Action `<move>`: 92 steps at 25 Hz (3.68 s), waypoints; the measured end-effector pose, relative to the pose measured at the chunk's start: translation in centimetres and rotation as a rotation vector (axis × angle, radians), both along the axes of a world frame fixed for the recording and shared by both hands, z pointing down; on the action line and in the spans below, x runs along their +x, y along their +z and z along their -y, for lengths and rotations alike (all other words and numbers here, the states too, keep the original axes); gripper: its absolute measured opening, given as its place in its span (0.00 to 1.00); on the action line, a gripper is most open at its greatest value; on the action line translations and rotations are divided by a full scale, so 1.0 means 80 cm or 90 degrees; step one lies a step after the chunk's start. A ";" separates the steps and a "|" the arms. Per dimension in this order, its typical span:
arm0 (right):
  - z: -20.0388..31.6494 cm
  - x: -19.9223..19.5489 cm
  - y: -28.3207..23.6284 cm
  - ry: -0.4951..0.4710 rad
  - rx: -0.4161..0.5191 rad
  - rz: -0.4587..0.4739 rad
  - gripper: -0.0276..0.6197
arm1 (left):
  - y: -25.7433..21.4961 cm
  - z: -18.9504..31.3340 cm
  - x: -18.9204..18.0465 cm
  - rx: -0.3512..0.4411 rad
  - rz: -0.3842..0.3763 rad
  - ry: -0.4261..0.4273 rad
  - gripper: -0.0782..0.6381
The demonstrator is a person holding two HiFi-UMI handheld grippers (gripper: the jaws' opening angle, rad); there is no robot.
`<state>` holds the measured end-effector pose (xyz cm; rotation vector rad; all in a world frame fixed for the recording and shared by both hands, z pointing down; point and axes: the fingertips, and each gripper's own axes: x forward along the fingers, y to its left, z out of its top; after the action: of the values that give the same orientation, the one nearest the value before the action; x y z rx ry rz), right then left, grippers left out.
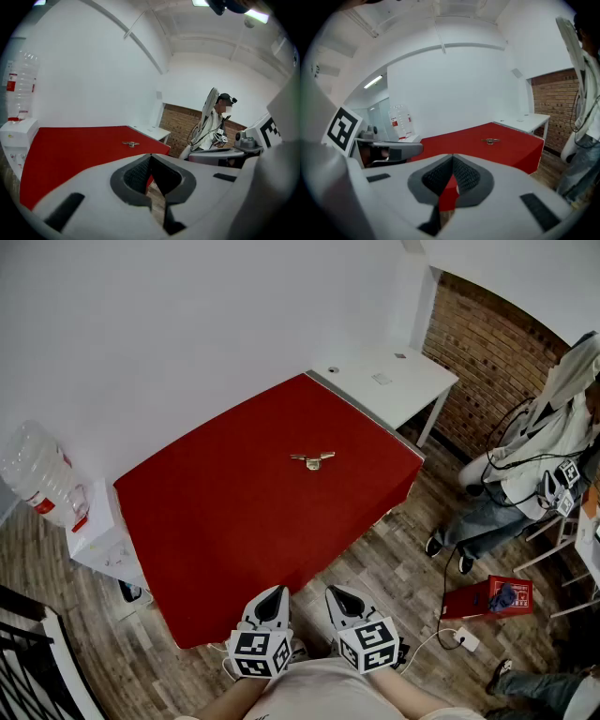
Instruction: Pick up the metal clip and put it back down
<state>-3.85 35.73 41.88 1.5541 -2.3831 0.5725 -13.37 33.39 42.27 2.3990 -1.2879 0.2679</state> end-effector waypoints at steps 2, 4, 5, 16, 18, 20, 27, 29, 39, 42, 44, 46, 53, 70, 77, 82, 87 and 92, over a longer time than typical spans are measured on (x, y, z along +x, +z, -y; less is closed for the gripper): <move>0.000 -0.007 -0.002 0.006 0.000 0.000 0.05 | -0.002 0.002 -0.008 0.001 -0.003 0.003 0.12; 0.002 -0.012 -0.003 0.010 0.001 0.000 0.05 | -0.004 0.006 -0.015 0.005 -0.007 0.006 0.12; 0.003 -0.014 -0.004 0.012 0.002 -0.001 0.05 | -0.005 0.009 -0.017 0.006 -0.008 0.007 0.12; 0.053 -0.009 0.008 0.011 -0.004 -0.017 0.05 | 0.009 0.062 -0.010 -0.005 -0.016 0.005 0.12; 0.076 0.001 0.015 0.002 -0.004 -0.018 0.05 | 0.014 0.083 -0.003 -0.009 -0.008 -0.002 0.12; 0.106 0.013 0.021 -0.008 -0.004 -0.017 0.05 | 0.019 0.108 0.007 -0.013 -0.002 -0.012 0.12; 0.234 0.076 0.022 -0.059 -0.001 -0.020 0.05 | 0.028 0.227 0.063 -0.026 0.002 -0.063 0.12; 0.267 0.097 0.016 -0.072 0.005 -0.025 0.05 | 0.019 0.259 0.084 -0.017 0.003 -0.072 0.12; 0.361 0.140 0.014 -0.099 0.004 -0.009 0.05 | 0.008 0.339 0.128 -0.014 0.015 -0.113 0.12; 0.374 0.142 0.019 -0.104 -0.003 -0.011 0.05 | 0.009 0.356 0.130 -0.017 0.016 -0.116 0.12; 0.384 0.143 0.021 -0.101 -0.008 -0.009 0.05 | 0.011 0.368 0.132 -0.020 0.019 -0.108 0.12; 0.395 0.143 0.022 -0.094 -0.013 -0.005 0.05 | 0.013 0.380 0.134 -0.022 0.022 -0.097 0.12; 0.425 0.141 0.028 -0.077 -0.024 -0.005 0.05 | 0.016 0.413 0.128 -0.024 0.021 -0.084 0.12; 0.513 0.118 0.134 -0.057 -0.089 0.036 0.05 | 0.085 0.479 0.115 -0.051 0.046 -0.067 0.12; 0.545 0.108 0.209 -0.031 -0.156 0.076 0.05 | 0.124 0.486 0.106 -0.084 0.048 -0.069 0.12; 0.572 0.105 0.260 0.004 -0.212 0.107 0.14 | 0.153 0.486 0.095 -0.116 0.054 -0.080 0.12; 0.592 0.099 0.292 0.034 -0.261 0.150 0.19 | 0.172 0.485 0.082 -0.137 0.063 -0.087 0.12; 0.607 0.093 0.308 0.044 -0.287 0.175 0.23 | 0.182 0.488 0.074 -0.145 0.070 -0.091 0.12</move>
<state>3.58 -12.79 66.54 1.4272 -2.1695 1.3083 -7.47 -5.66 56.83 2.1167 -1.3888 0.4834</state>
